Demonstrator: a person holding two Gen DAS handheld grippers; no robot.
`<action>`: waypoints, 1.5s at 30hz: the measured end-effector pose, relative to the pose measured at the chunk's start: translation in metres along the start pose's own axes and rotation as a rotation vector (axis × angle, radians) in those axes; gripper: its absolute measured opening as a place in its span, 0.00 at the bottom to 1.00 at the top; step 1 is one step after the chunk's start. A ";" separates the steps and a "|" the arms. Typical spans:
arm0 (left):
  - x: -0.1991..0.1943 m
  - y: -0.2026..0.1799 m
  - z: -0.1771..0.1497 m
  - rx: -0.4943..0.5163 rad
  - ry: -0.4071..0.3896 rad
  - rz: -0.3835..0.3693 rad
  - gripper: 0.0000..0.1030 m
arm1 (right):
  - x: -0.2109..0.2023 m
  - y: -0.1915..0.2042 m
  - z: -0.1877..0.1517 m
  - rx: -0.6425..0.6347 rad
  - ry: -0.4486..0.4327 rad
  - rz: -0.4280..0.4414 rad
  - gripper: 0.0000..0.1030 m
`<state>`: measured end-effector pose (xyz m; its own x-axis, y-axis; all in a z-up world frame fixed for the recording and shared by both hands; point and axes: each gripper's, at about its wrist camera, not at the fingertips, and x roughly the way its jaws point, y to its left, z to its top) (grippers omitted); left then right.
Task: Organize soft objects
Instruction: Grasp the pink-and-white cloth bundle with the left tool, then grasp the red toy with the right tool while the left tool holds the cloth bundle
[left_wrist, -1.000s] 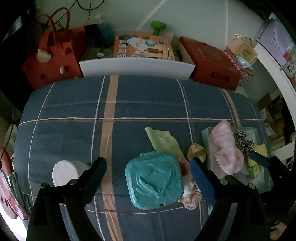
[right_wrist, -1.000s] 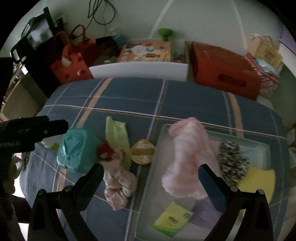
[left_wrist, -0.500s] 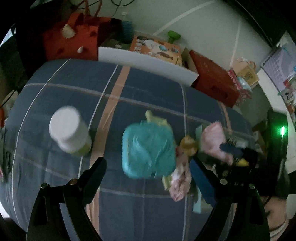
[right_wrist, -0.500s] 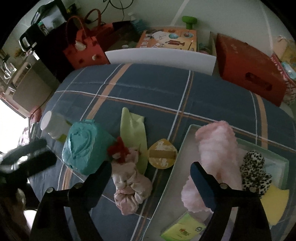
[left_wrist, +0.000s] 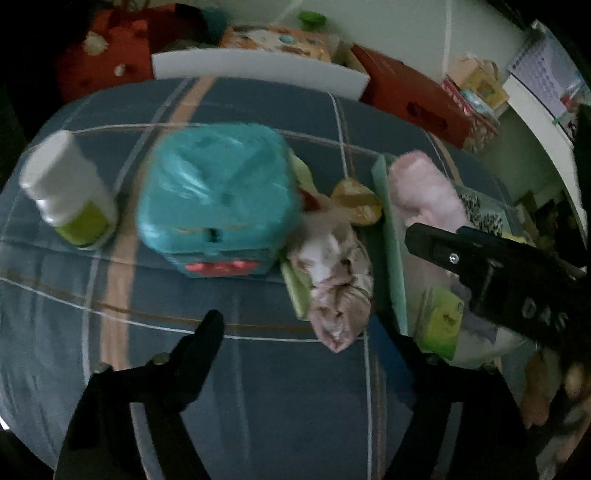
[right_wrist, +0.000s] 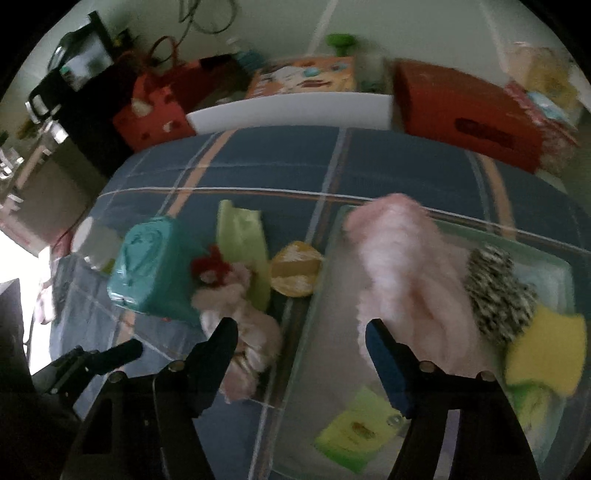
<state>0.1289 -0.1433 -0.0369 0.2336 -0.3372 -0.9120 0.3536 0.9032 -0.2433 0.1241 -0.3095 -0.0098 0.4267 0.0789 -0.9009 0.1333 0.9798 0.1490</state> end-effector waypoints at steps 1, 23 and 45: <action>0.004 -0.003 0.000 0.007 0.006 -0.007 0.76 | -0.002 -0.002 -0.003 0.014 -0.011 -0.006 0.73; 0.021 -0.009 0.012 -0.016 -0.036 -0.113 0.11 | -0.019 -0.013 -0.021 0.048 -0.048 -0.051 0.70; -0.057 0.045 -0.031 -0.049 -0.149 -0.196 0.10 | 0.004 0.033 0.003 -0.123 0.002 0.033 0.60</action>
<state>0.1033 -0.0750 -0.0064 0.2969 -0.5396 -0.7879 0.3620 0.8271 -0.4300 0.1331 -0.2770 -0.0077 0.4268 0.1119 -0.8974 0.0084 0.9918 0.1277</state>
